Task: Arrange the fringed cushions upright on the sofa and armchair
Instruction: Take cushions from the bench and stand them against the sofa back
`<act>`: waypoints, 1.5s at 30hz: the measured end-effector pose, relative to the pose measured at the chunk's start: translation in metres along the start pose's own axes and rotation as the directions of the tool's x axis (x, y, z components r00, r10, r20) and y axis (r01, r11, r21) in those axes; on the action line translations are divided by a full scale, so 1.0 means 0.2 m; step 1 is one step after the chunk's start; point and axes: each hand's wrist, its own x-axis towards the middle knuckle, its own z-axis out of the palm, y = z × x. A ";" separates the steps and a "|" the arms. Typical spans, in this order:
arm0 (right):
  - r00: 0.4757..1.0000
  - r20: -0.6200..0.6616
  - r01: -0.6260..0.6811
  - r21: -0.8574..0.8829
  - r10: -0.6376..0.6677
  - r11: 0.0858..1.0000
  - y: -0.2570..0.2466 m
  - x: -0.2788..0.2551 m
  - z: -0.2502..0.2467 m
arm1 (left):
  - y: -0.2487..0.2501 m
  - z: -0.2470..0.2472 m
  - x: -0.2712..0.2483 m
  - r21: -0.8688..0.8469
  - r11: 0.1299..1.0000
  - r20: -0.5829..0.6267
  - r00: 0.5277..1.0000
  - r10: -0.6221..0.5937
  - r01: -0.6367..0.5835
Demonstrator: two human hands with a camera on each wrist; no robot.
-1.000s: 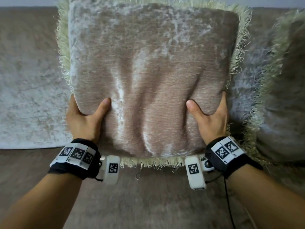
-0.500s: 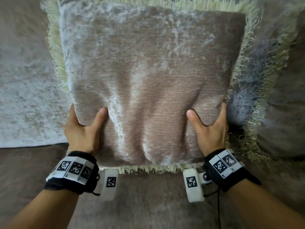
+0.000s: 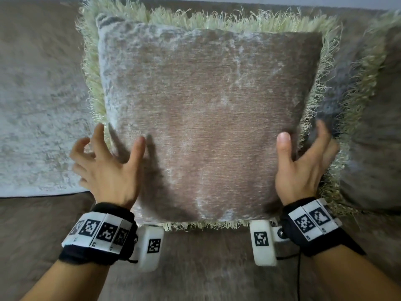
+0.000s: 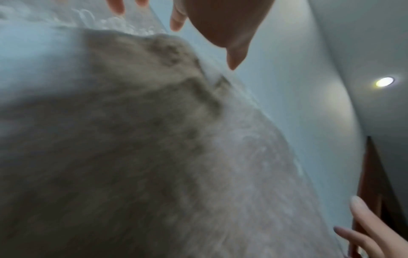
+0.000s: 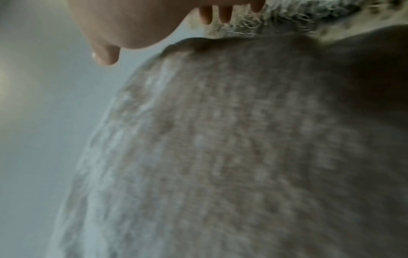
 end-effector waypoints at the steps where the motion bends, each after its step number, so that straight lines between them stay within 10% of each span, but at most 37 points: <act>1: 0.998 -0.022 0.050 -0.002 -0.050 0.999 -0.04 0.01 0.00 | 0.04 -0.01 0.00 0.046 0.999 -0.015 1.000 0.025 -0.025; 11: 0.893 0.015 0.449 -0.094 -0.449 0.889 -0.34 0.16 0.07 | 0.37 0.06 0.08 0.013 0.789 -0.074 0.786 0.614 -0.615; 16: 0.892 0.364 0.407 -0.393 -0.267 0.825 -0.28 0.26 0.28 | 0.34 0.24 0.22 0.247 0.806 0.284 0.836 0.470 -0.537; 24: 0.903 0.133 0.428 -0.205 -0.408 0.880 -0.48 0.33 0.12 | 0.56 0.11 0.19 0.147 0.757 0.020 0.767 0.641 -0.636; 30: 0.897 0.394 0.369 -0.425 -0.198 0.827 -0.40 0.41 0.35 | 0.53 0.27 0.35 0.290 0.791 0.291 0.837 0.464 -0.539; 38: 0.939 0.156 0.338 -0.238 -0.307 0.911 -0.35 0.25 0.04 | 0.42 0.03 0.20 0.102 0.833 0.059 0.839 0.540 -0.543; 45: 0.951 0.255 0.261 -0.347 -0.177 0.901 -0.13 0.12 0.26 | 0.23 0.26 0.13 0.189 0.878 0.169 0.895 0.413 -0.440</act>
